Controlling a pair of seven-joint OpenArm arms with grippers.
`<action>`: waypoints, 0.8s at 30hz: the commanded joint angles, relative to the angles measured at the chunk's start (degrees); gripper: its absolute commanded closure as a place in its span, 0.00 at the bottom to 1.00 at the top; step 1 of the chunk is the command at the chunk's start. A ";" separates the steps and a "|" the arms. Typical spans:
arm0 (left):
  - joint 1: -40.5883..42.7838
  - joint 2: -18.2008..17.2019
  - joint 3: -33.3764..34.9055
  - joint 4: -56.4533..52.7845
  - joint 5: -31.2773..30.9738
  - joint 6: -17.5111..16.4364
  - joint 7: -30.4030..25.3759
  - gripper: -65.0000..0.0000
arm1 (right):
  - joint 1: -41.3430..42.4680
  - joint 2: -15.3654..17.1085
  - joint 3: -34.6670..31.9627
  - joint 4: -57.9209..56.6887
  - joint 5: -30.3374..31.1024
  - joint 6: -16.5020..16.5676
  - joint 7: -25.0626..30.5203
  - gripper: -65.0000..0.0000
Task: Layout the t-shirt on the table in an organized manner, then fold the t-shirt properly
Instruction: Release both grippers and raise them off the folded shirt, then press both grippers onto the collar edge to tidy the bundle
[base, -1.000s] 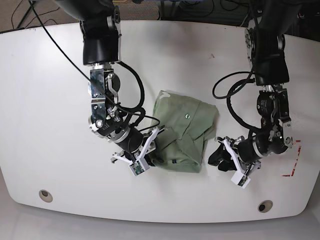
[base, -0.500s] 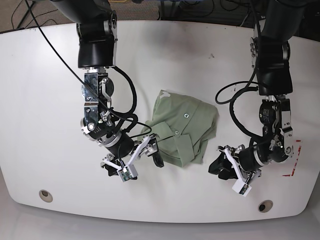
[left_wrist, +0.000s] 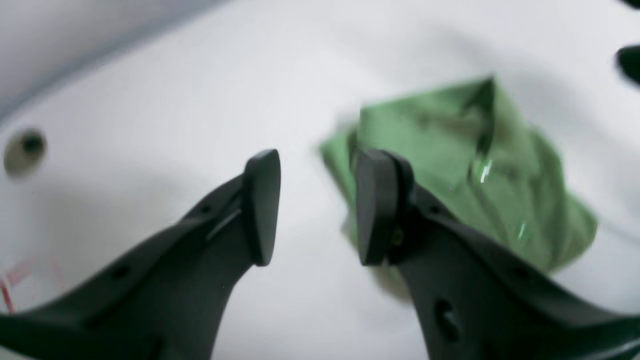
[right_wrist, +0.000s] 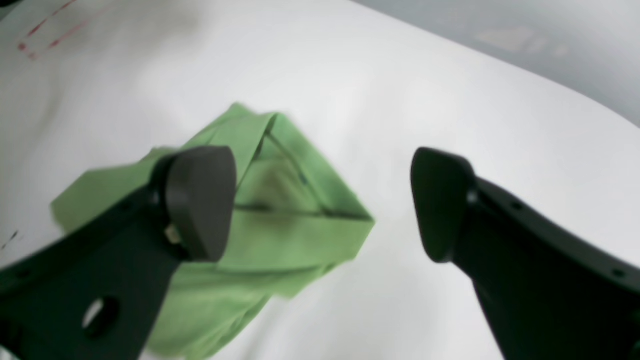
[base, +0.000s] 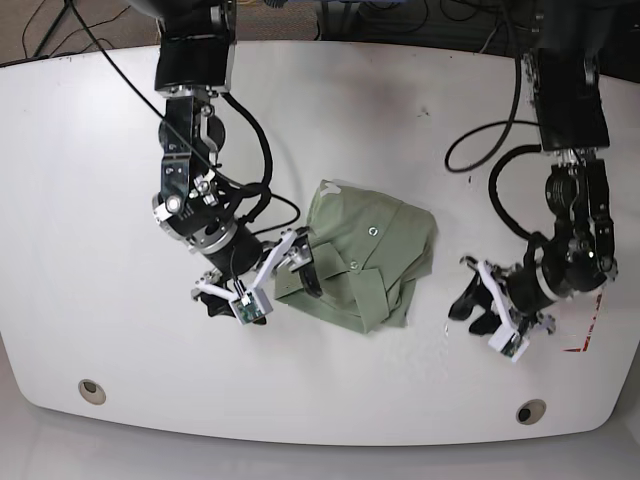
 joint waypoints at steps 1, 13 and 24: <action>3.26 -0.59 -0.11 3.56 -0.86 -0.08 -0.49 0.63 | -2.05 -0.34 0.08 2.86 0.64 -0.01 1.39 0.19; 16.10 -1.03 -0.11 6.11 -0.59 -0.08 -0.76 0.64 | -10.58 -2.98 -0.10 3.47 0.73 0.26 1.57 0.19; 14.60 4.42 0.24 4.62 -0.51 -0.08 -0.76 0.64 | -9.08 -4.91 -2.30 0.48 0.73 0.43 1.65 0.20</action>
